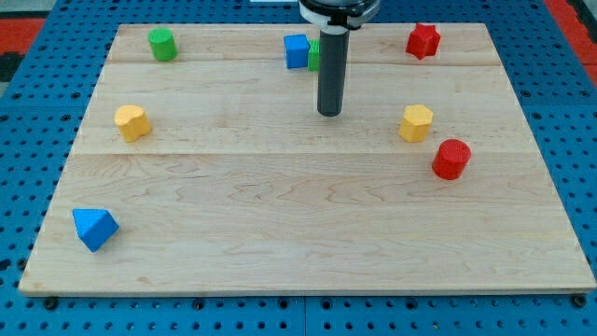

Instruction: Point your arm closer to the red circle

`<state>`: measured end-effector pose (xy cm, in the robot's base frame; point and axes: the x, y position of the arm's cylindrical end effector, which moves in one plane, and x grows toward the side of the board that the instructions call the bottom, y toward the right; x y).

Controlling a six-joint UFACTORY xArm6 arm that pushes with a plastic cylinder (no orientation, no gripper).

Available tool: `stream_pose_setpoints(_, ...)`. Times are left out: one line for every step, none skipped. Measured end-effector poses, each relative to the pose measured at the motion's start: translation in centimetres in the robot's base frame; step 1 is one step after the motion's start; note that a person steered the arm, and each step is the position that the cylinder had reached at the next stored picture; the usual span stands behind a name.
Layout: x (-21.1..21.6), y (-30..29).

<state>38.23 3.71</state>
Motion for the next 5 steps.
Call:
stream_pose_setpoints(1.88,0.00)
stream_pose_setpoints(2.10,0.00)
stream_pose_setpoints(2.10,0.00)
stream_pose_setpoints(2.10,-0.01)
stream_pose_setpoints(2.13,-0.01)
